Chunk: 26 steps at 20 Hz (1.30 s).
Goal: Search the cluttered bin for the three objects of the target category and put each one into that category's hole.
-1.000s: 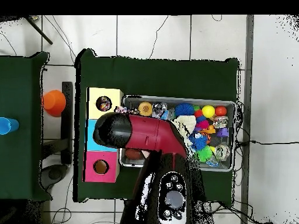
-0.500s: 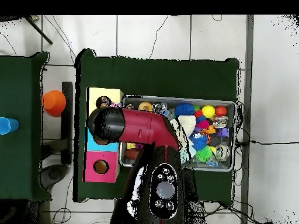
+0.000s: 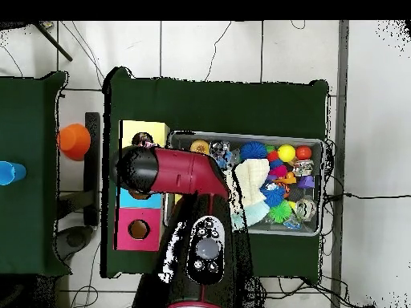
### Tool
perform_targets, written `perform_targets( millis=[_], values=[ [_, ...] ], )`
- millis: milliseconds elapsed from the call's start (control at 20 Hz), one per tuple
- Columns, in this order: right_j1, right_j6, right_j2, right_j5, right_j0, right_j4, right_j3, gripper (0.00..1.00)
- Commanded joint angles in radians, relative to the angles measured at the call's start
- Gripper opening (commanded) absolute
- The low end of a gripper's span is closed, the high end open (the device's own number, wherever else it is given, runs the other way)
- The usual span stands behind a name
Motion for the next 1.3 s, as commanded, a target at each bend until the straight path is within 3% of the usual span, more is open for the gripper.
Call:
perform_targets(
  millis=[50, 1300],
  values=[
    [0.074, 0.294, 0.002, -0.02, 0.018, 0.044, -0.055, 0.0],
    [0.1, 0.257, 0.01, -0.158, 0.044, 0.086, -0.069, 0.0]
  ],
)
